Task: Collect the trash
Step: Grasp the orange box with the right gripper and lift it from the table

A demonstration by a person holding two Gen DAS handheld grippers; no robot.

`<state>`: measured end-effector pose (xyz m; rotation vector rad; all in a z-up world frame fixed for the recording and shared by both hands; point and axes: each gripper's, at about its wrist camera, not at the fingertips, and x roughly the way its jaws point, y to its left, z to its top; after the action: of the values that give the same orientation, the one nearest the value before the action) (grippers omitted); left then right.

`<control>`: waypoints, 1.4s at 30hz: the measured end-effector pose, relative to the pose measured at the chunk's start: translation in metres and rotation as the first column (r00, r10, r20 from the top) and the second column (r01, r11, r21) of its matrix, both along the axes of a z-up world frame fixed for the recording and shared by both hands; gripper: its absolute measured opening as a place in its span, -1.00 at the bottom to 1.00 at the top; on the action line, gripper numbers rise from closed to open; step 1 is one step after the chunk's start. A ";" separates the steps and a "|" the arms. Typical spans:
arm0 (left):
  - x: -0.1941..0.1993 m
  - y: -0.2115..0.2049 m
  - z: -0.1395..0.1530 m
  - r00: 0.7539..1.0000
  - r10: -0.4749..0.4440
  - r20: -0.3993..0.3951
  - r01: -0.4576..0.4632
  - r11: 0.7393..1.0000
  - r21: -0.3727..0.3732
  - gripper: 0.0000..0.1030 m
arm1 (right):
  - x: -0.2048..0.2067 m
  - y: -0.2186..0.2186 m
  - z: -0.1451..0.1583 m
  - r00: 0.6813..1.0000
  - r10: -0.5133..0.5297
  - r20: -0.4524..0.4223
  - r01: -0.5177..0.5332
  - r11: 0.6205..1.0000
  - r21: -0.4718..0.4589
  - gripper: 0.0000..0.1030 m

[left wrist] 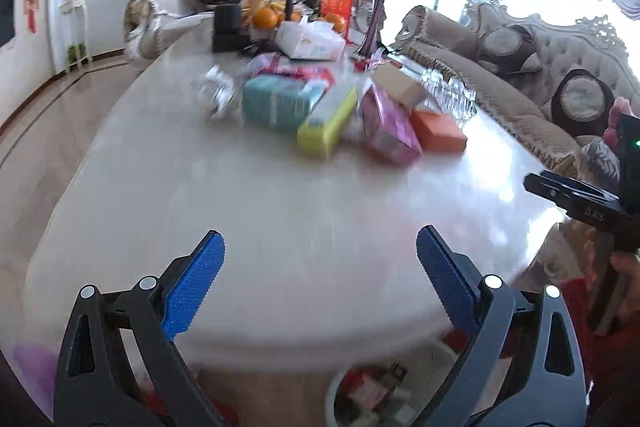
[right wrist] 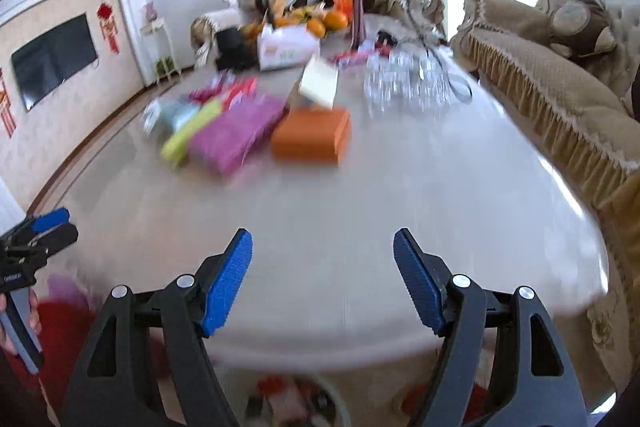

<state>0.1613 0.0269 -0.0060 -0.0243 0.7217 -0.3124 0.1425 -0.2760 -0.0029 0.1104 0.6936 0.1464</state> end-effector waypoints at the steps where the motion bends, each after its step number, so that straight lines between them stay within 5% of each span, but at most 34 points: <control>1: 0.010 -0.003 0.002 1.000 -0.010 0.000 0.010 1.000 0.008 0.82 | 0.016 0.002 0.002 1.000 -0.004 -0.001 0.004 1.000 -0.009 0.35; 4: 0.051 -0.010 0.003 1.000 -0.027 -0.005 0.028 0.998 0.053 0.82 | 0.051 0.006 0.002 0.999 0.002 -0.032 -0.003 1.000 -0.025 0.35; 10: 0.103 -0.015 -0.010 0.991 -0.114 -0.075 0.108 0.991 -0.084 0.82 | 0.092 0.016 -0.008 0.997 -0.016 -0.080 0.008 0.995 -0.098 0.35; 16: 0.122 -0.029 -0.026 0.986 -0.142 -0.090 0.143 0.990 0.012 0.82 | 0.110 0.020 -0.019 0.991 0.000 -0.135 -0.008 0.998 -0.059 0.35; 27: 0.150 -0.040 -0.033 0.972 -0.180 -0.149 0.179 0.984 -0.024 0.82 | 0.134 0.041 -0.029 0.987 -0.014 -0.161 -0.010 0.989 -0.147 0.40; 34: 0.154 -0.050 -0.035 0.964 -0.202 -0.174 0.203 0.979 -0.009 0.82 | 0.133 0.031 -0.031 0.985 0.004 -0.174 -0.026 0.992 -0.120 0.40; 40: 0.158 -0.047 -0.038 0.964 -0.177 -0.199 0.178 0.984 -0.012 0.16 | 0.131 0.027 -0.031 0.983 0.023 -0.184 -0.042 0.994 -0.103 0.33; 42: 0.159 -0.046 -0.038 0.965 -0.167 -0.201 0.167 0.986 -0.016 -0.28 | 0.128 0.026 -0.030 0.982 0.025 -0.185 -0.043 0.995 -0.092 0.32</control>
<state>0.3201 -0.0187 -0.0436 0.0063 0.9275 -0.4763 0.2705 -0.2495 -0.0333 0.0199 0.8855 0.1362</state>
